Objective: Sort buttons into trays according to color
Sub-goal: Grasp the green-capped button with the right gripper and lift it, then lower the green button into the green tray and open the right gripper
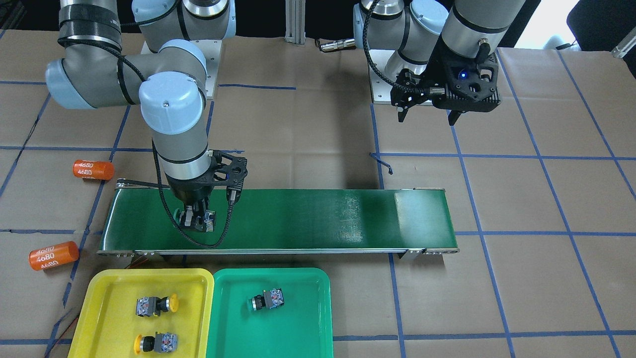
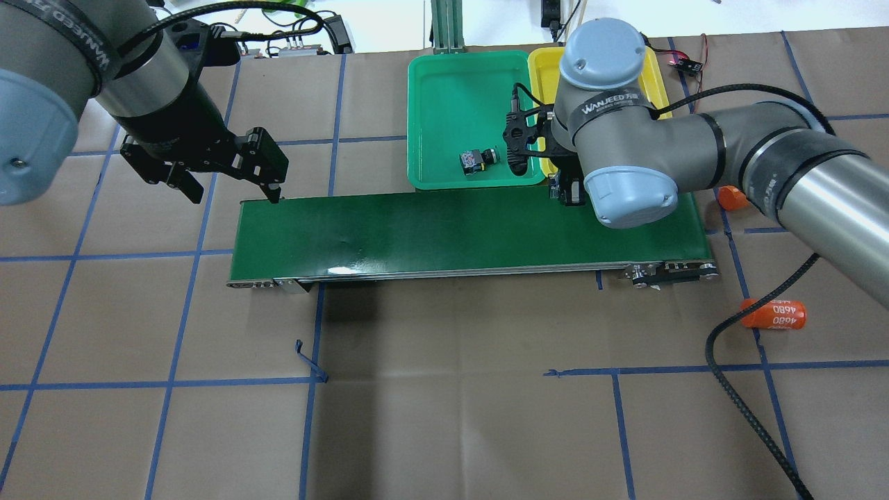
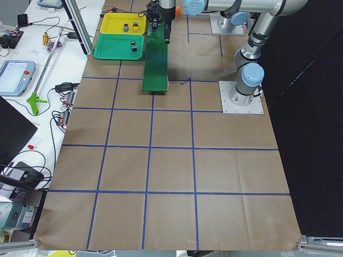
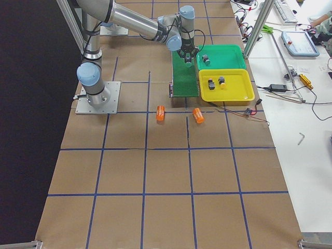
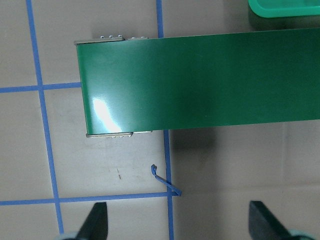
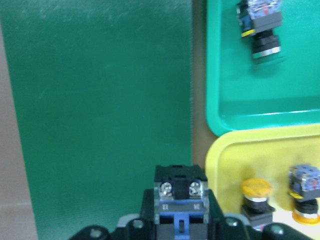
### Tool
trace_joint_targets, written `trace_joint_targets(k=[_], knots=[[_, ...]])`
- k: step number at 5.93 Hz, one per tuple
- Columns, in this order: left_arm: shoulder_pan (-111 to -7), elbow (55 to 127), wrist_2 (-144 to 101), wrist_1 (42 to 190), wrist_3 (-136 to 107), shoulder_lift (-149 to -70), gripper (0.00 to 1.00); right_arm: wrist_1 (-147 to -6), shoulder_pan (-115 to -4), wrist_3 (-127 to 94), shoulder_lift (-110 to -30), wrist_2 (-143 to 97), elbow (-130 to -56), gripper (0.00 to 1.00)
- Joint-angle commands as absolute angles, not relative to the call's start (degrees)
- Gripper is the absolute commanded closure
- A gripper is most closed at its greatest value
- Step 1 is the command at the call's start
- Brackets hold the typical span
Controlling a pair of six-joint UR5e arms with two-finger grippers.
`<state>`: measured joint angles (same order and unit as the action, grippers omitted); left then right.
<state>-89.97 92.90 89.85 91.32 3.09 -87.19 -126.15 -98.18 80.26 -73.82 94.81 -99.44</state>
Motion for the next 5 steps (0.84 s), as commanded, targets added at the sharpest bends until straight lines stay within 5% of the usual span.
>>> trace_joint_targets(k=[1,5], knots=[[-89.91,92.90,89.83,91.32,3.34,-87.19,0.01,-125.25,-98.35,81.90,-68.17,94.57,-88.92,0.88],[-89.91,92.81,89.82,91.32,3.25,-87.10,0.01,-129.43,-101.15,85.17,-48.99,87.81,-69.55,0.88]])
